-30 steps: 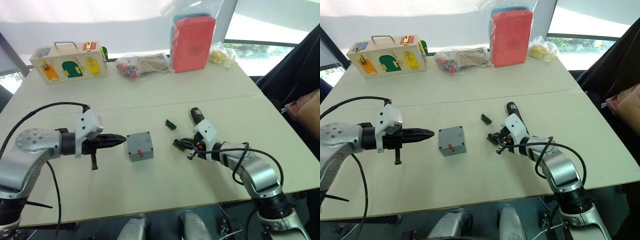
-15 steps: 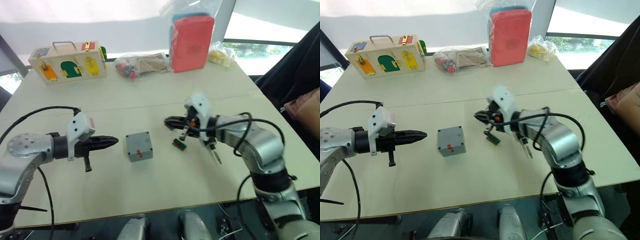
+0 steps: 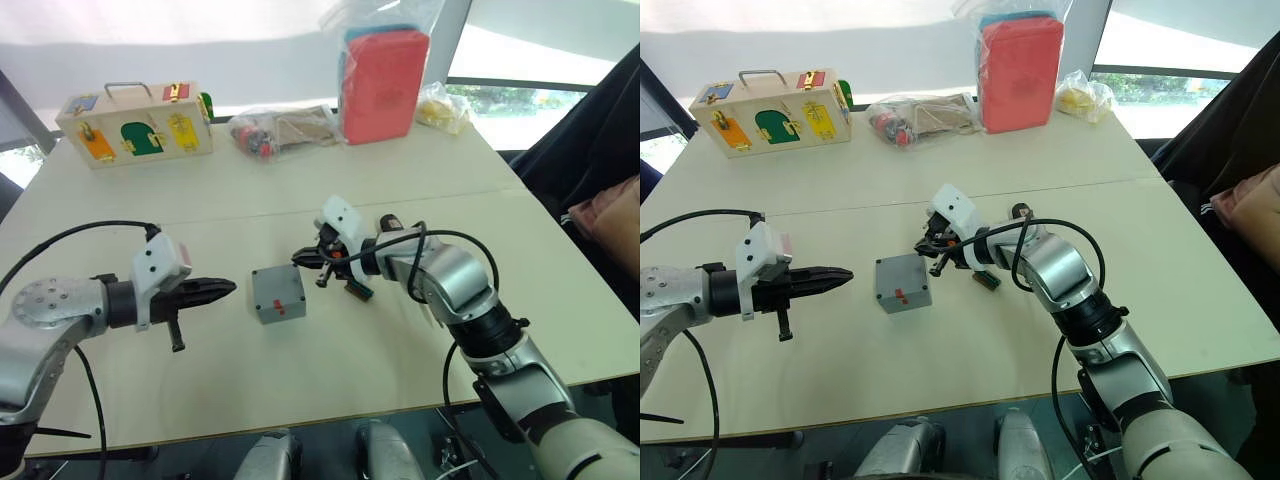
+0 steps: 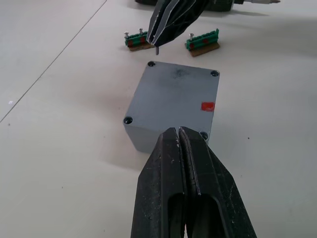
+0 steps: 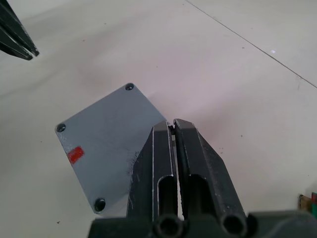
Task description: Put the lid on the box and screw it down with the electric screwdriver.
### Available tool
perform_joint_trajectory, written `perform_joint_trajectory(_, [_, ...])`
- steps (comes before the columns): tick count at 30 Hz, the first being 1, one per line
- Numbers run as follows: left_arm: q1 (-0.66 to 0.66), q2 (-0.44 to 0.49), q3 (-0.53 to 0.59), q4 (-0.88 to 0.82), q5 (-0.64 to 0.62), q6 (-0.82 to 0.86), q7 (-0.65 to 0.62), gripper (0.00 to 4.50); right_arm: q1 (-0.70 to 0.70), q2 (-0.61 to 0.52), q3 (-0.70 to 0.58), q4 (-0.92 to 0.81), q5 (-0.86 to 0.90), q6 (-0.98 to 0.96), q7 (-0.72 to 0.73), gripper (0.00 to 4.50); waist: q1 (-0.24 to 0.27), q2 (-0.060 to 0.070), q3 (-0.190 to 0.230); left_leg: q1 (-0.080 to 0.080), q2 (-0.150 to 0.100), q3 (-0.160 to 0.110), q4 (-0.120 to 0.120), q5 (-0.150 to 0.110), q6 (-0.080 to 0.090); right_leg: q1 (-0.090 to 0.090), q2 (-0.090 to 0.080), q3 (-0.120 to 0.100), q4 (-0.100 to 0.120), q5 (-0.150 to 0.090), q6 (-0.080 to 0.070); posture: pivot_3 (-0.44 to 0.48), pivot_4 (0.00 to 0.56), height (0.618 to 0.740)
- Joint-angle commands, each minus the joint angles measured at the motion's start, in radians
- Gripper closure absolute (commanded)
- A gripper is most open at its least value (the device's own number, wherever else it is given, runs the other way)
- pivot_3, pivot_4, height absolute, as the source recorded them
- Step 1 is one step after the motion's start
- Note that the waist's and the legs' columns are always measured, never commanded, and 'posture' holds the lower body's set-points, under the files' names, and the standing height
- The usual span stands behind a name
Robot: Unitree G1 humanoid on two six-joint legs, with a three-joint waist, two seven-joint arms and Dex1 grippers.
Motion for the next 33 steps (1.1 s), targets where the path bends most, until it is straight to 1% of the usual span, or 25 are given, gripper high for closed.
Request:
perform_joint_trajectory(1, [0.005, 0.003, 0.037, -0.029, -0.017, 0.000, 0.010, 4.50, -0.032, 0.024, -0.003, 0.018, -0.018, -0.034, 0.002, 4.46, 0.000, 0.000, 0.000, 0.000, 0.000, 0.000, 0.000, 0.000, 0.000, 0.000, 0.000, 0.000, 0.000, 0.000, 0.000, 0.000, 0.150, 0.740])
perform_joint_trajectory(12, [-0.008, 0.004, 0.021, -0.021, -0.016, -0.008, 0.016, 4.50, -0.044, 0.037, 0.005, 0.067, -0.048, -0.064, 0.024, 4.46, 0.001, 0.000, 0.000, 0.000, 0.000, 0.000, 0.000, 0.000, 0.000, 0.000, 0.000, 0.000, 0.000, 0.000, 0.000, 0.000, 0.150, 0.740])
perform_joint_trajectory(27, [-0.015, 0.000, 0.015, -0.019, -0.015, -0.007, 0.025, 4.50, -0.015, 0.038, 0.031, 0.108, -0.089, -0.087, 0.063, 4.46, 0.001, 0.000, 0.000, 0.000, 0.000, 0.000, 0.000, 0.000, 0.000, 0.000, 0.000, 0.000, 0.000, 0.000, 0.000, 0.000, 0.150, 0.740])
perform_joint_trajectory(30, [-0.019, 0.000, 0.013, -0.018, -0.015, -0.007, 0.028, 4.50, -0.011, 0.041, 0.032, 0.115, -0.088, -0.083, 0.075, 3.72, 0.001, 0.000, 0.000, 0.000, 0.000, 0.000, 0.000, 0.000, 0.000, 0.000, 0.000, 0.000, 0.000, 0.000, 0.000, 0.000, 0.150, 0.740])
perform_joint_trajectory(32, [-0.020, 0.001, 0.012, -0.017, -0.015, -0.006, 0.029, 4.50, -0.011, 0.039, 0.032, 0.109, -0.089, -0.085, 0.080, 2.90, 0.001, 0.000, 0.000, 0.000, 0.000, 0.000, 0.000, 0.000, 0.000, 0.000, 0.000, 0.000, 0.000, 0.000, 0.000, 0.000, 0.150, 0.740])
perform_joint_trajectory(33, [-0.021, 0.001, 0.012, -0.017, -0.015, -0.005, 0.030, 4.50, -0.011, 0.036, 0.030, 0.100, -0.087, -0.082, 0.084, 2.56, 0.001, 0.000, 0.000, 0.000, 0.000, 0.000, 0.000, 0.000, 0.000, 0.000, 0.000, 0.000, 0.000, 0.000, 0.000, 0.000, 0.150, 0.740])
